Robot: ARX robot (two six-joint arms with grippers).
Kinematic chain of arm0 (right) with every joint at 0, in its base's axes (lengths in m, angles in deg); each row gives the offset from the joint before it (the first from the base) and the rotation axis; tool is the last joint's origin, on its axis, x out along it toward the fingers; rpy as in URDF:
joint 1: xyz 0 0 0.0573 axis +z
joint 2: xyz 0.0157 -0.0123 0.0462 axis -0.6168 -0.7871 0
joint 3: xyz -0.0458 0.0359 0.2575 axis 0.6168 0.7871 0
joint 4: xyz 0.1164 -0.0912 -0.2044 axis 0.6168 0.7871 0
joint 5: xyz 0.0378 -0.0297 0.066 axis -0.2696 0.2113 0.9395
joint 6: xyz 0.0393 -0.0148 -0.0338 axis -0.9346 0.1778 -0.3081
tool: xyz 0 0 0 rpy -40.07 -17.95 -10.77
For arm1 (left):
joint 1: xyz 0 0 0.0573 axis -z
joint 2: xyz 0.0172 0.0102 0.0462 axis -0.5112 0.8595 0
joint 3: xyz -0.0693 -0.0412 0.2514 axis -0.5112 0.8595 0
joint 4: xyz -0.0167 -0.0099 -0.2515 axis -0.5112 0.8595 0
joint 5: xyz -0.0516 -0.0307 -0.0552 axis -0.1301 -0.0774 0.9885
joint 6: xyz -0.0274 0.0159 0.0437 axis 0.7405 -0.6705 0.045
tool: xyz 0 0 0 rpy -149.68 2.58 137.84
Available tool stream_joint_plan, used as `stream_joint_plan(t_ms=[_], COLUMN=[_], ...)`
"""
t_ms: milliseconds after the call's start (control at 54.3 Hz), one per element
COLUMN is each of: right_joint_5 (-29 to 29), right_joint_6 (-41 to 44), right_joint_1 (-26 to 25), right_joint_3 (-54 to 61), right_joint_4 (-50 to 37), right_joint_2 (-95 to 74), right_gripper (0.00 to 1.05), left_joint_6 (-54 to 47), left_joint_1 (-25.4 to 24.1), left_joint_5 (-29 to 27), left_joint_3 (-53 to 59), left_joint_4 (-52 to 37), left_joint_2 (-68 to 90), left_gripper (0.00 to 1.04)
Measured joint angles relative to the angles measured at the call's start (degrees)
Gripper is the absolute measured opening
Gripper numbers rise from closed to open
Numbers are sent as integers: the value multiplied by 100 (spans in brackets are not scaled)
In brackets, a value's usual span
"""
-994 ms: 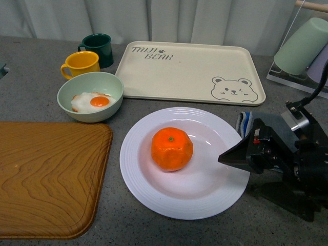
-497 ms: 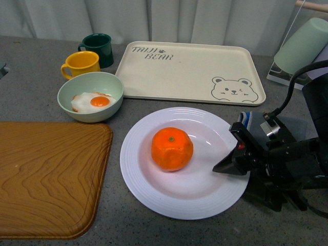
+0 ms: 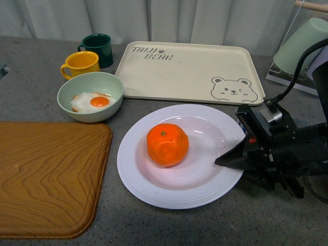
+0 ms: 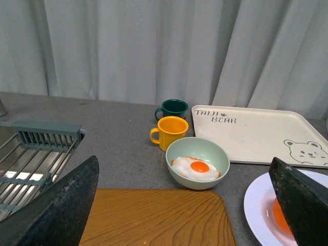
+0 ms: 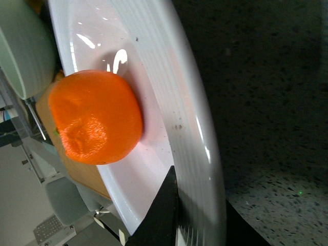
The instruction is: Place orange and plate with both arms
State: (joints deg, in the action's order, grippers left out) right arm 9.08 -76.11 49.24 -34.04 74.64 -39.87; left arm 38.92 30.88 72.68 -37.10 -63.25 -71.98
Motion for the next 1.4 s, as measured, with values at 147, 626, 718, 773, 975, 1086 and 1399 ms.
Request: stream_joint_plan(t_ms=[147, 626, 718, 773, 975, 1086, 1399], right_joint_5=[37, 531, 538, 544, 474, 413, 162], right_joint_6=[-94, -979, -1078, -1113, -1375, -1484, -1530], right_joint_1=[-22, -219, -240, -251, -299, -295, -210], right_joint_3=[151, 520, 271, 55, -1432, -2461, -4754], right_joint_4=[-334, -2496, -2437, -2374, -1814, -1309, 37], right_joint_2=[39, 393, 293, 190, -682, -1257, -2485], right_gripper=[4, 4, 4, 4, 4, 4, 4], left_joint_6=[0, 0, 0, 0, 0, 0, 0], left_joint_1=[0, 0, 0, 0, 0, 0, 0], left_joint_5=[0, 0, -2, 0, 0, 0, 0], left_joint_3=[0, 0, 0, 0, 0, 0, 0], left_joint_4=[0, 0, 0, 0, 0, 0, 0], left_joint_2=[0, 0, 0, 0, 0, 0, 0], left_gripper=[98, 98, 98, 98, 98, 98, 98])
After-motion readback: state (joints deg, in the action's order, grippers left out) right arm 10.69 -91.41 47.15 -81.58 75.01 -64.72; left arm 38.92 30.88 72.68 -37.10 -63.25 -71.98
